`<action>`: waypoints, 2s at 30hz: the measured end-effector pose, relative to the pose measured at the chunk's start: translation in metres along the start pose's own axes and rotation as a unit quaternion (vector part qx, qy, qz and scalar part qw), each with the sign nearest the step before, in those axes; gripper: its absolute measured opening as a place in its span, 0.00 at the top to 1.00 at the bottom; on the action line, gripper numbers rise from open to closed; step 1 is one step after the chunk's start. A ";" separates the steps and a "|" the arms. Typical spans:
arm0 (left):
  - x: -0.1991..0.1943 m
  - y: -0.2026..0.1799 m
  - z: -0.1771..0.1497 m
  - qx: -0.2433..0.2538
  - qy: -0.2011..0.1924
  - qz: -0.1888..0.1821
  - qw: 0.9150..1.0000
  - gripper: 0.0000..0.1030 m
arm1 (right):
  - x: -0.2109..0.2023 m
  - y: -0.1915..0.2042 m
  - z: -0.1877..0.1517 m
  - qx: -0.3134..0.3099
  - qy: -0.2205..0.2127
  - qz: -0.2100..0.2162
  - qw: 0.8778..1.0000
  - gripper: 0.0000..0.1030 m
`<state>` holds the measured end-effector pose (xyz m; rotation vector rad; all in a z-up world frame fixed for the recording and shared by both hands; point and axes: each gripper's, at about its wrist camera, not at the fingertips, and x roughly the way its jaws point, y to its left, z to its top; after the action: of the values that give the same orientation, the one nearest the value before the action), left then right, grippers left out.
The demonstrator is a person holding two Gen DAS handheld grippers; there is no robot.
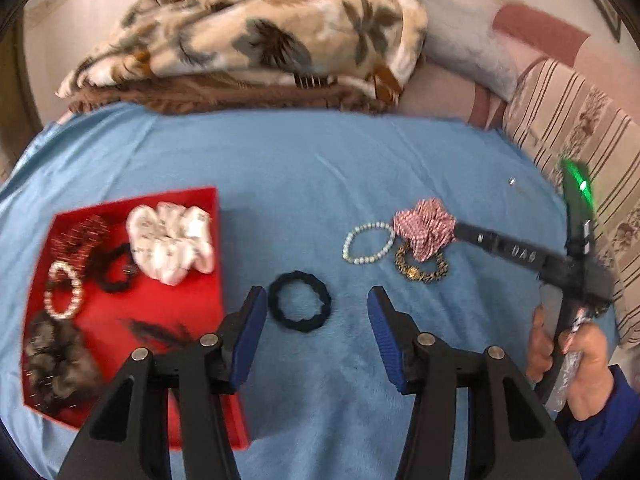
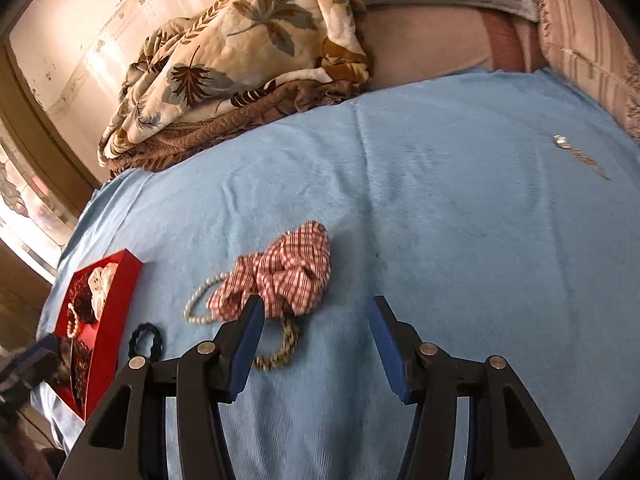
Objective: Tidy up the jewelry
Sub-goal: 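Move both open tools to the plaid scrunchie and second pearl bracelet, then grasp the second pearl bracelet with the left tool while the right tool grasps the plaid scrunchie, then carry the pearl bracelet and plaid scrunchie over the red tray with both tools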
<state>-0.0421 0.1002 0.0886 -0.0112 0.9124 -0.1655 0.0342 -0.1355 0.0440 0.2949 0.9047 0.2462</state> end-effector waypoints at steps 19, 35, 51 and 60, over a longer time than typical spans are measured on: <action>0.127 -0.043 0.052 0.024 0.079 0.003 0.997 0.57 | 0.038 -0.012 0.018 0.018 0.033 0.055 0.998 0.88; 0.085 -0.053 0.048 0.010 0.033 -0.015 0.999 0.95 | 0.002 -0.003 0.026 0.008 -0.018 0.048 0.999 0.91; -0.042 -0.020 0.024 -0.034 -0.035 -0.057 0.997 0.95 | -0.023 0.018 0.001 -0.011 -0.024 0.042 0.999 0.91; -0.089 0.007 -0.013 -0.042 -0.058 -0.023 0.997 0.95 | -0.062 0.057 -0.037 -0.059 -0.049 0.023 0.997 0.91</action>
<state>-0.1046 0.1211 0.1498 -0.1192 0.8035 -0.1667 -0.0369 -0.0971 0.0880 0.2163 0.7838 0.3243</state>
